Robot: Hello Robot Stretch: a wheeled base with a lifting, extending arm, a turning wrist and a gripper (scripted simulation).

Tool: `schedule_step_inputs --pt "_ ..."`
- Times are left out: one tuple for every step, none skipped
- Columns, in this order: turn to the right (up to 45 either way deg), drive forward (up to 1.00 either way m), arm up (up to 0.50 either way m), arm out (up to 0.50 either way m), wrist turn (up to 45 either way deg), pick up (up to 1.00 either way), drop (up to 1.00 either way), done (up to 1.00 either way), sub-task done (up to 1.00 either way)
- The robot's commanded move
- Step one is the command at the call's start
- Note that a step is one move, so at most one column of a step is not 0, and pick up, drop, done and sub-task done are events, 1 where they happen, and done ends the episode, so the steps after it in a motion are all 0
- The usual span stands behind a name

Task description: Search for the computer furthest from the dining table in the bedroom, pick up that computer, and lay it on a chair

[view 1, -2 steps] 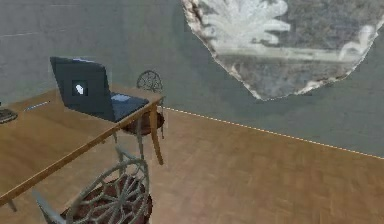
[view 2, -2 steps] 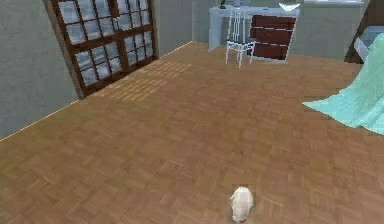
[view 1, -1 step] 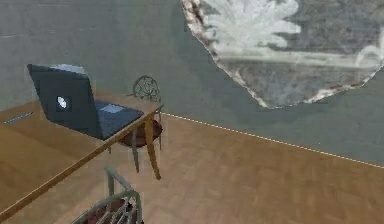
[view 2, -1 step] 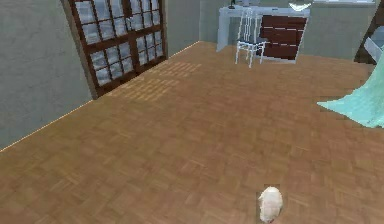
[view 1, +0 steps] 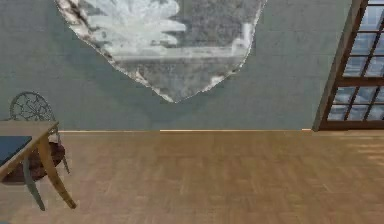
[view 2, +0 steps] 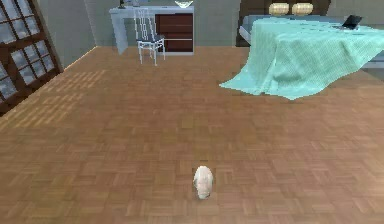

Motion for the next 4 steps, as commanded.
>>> schedule_step_inputs --pt "0.0 0.20 0.00 0.00 0.0 0.00 0.00 0.00 0.00" --pt "45.0 0.00 0.00 0.00 0.0 0.00 0.00 0.00 0.00" --pt "45.0 0.00 0.00 0.00 0.0 0.00 0.00 0.00 0.00" --pt "45.0 0.00 0.00 0.00 0.0 0.00 0.00 0.00 0.00"
